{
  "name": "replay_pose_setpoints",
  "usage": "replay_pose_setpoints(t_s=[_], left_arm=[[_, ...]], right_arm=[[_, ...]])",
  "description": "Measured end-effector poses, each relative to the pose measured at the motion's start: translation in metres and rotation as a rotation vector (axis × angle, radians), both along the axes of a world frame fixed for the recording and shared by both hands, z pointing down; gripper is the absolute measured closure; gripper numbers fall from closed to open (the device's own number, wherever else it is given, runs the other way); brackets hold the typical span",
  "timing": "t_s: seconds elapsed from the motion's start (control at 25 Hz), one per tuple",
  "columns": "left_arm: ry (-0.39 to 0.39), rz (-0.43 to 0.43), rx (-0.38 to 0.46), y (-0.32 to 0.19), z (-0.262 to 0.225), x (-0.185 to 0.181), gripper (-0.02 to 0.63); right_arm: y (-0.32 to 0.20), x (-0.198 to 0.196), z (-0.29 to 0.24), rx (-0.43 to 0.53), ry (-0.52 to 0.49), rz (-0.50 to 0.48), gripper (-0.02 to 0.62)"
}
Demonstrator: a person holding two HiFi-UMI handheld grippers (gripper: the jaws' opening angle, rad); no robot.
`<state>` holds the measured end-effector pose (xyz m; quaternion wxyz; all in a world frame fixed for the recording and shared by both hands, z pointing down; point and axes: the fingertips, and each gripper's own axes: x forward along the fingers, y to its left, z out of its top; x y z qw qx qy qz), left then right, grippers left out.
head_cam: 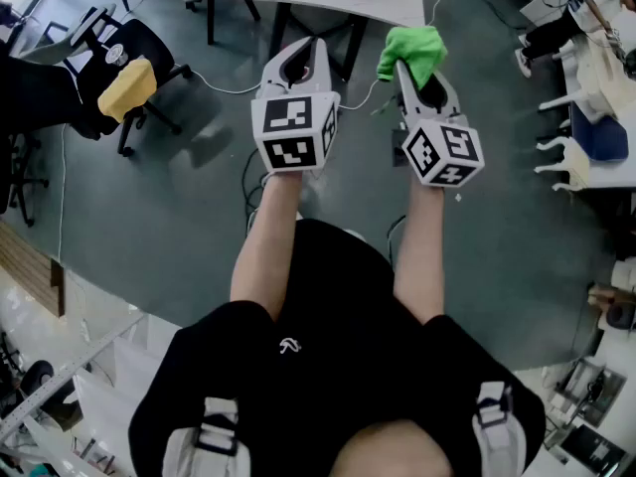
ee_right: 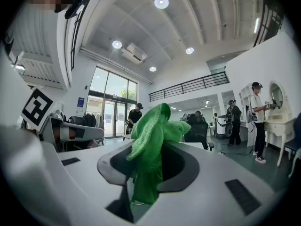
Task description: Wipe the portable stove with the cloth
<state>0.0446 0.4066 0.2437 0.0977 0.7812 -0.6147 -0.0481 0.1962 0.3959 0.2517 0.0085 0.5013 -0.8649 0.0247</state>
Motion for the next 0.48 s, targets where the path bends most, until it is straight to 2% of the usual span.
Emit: replay_pose_setpoints(t_s=[0.24,0.48], left_arm=[[0.010,-0.003,-0.013,-0.007,0.008,0.003,0.612],[-0.048,-0.032,-0.032,-0.016,0.021,-0.007,0.612]], right_arm=[[-0.006,0.007,0.002,0.010,-0.021,0.009,0.486],[-0.011,0.015,0.001,0.028,-0.049,0.037,0.485]])
